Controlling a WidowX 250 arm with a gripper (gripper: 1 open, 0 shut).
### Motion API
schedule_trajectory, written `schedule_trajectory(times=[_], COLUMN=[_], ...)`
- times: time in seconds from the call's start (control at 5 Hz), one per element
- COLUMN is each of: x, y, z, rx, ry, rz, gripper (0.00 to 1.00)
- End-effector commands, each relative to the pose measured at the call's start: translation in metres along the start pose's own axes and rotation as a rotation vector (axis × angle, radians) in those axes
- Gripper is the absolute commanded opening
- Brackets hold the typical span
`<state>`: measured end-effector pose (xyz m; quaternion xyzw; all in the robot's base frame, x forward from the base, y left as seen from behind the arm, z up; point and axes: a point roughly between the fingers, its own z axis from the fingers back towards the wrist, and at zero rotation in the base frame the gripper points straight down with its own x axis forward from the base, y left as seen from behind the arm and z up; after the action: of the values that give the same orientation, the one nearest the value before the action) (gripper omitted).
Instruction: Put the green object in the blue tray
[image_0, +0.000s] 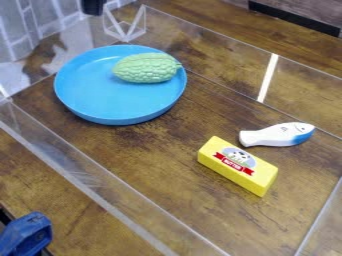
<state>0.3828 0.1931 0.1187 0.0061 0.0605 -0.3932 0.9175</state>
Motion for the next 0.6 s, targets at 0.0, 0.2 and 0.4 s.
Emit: schedule_trajectory(times=[0.0,0.2,0.4], x=[0.001,0.015,0.028], y=[0.004,0.003,0.002], z=[0.026,0.023,0.021], rx=[0.084,0.098,0.113], ry=[-0.012,-0.007,-0.001], rz=[0.006,-0.011,-0.031], gripper=[1.0,1.0,1.0])
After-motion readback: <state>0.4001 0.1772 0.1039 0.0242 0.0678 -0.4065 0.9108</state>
